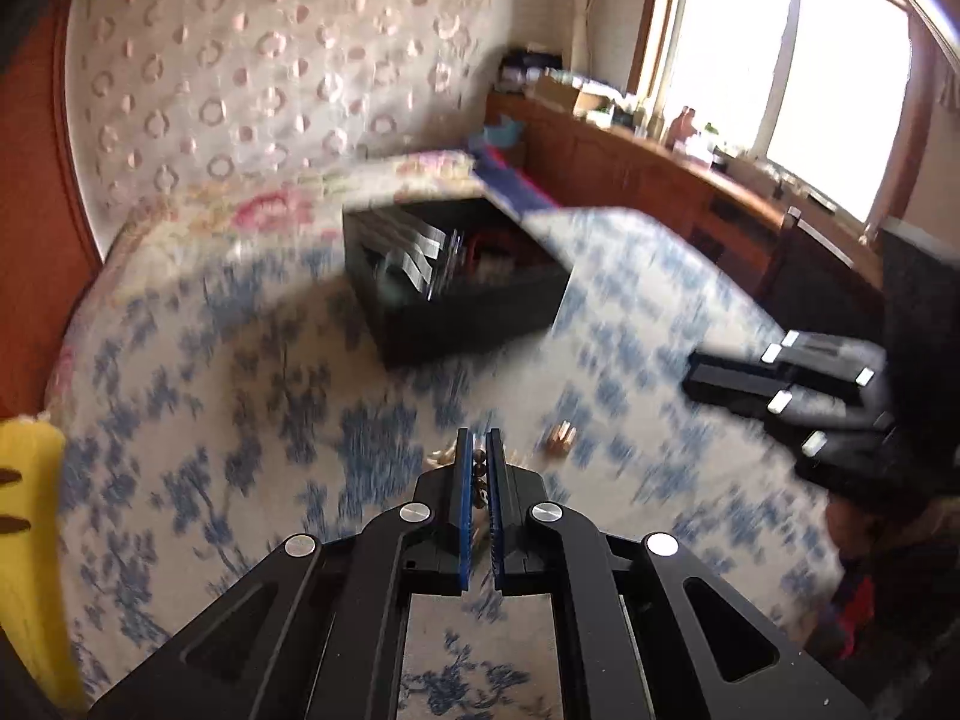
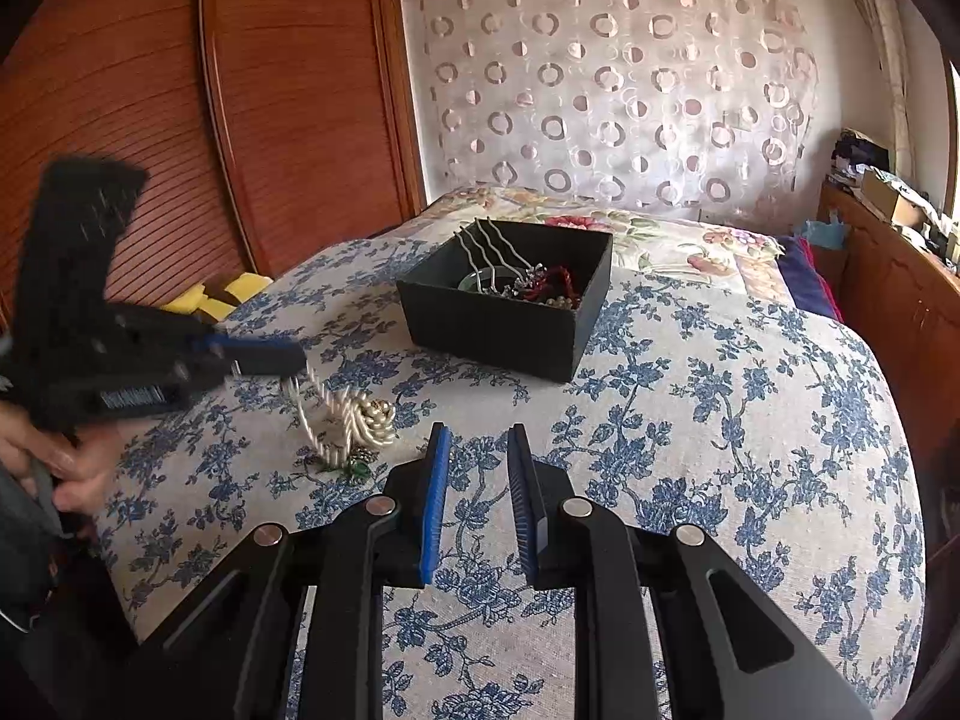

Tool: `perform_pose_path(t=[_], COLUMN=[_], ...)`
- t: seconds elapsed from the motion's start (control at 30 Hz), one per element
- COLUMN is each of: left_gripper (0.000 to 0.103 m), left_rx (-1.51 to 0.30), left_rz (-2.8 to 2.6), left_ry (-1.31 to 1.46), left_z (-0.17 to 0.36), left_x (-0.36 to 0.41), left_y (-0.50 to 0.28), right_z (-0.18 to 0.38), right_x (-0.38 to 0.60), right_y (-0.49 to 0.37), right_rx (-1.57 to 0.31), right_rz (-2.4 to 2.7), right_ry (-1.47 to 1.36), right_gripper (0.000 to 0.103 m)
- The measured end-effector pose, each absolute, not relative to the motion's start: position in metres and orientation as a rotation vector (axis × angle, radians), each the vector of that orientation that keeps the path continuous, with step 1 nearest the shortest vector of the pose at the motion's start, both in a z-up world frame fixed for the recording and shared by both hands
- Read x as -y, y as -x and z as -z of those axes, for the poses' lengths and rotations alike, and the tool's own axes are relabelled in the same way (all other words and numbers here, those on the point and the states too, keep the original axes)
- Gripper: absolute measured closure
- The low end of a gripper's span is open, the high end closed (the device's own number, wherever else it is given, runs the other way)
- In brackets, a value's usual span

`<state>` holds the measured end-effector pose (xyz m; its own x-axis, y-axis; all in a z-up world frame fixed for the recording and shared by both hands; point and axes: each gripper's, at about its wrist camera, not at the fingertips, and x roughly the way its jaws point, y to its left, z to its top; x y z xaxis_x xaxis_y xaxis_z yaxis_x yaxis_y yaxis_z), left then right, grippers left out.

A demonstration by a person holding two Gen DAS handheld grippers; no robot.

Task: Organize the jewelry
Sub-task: 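Grasp the pearl necklace with the left tool while the right tool grasps the green pendant necklace, then lift the pearl necklace with the left tool while the right tool grasps the green pendant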

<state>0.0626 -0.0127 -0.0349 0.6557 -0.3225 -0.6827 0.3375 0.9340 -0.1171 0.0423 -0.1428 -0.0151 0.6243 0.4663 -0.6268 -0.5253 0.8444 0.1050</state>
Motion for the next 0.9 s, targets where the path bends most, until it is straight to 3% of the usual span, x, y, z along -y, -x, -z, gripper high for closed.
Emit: perform_pose_path(t=[0.37,0.9], left_gripper=[0.099,0.099], left_rx=[-0.583,-0.48], left_rz=[0.356,0.282], left_ry=[-0.009,0.028], left_z=[-0.04,-0.073], left_x=[0.011,-0.032], left_y=[-0.049,-0.026], right_z=[0.012,0.041], right_x=[0.128,0.07], right_y=[-0.041,-0.053], right_rx=[-0.696,-0.819], right_rz=[-0.605,-0.725], right_ry=[0.11,0.219], right_gripper=[0.081,0.081])
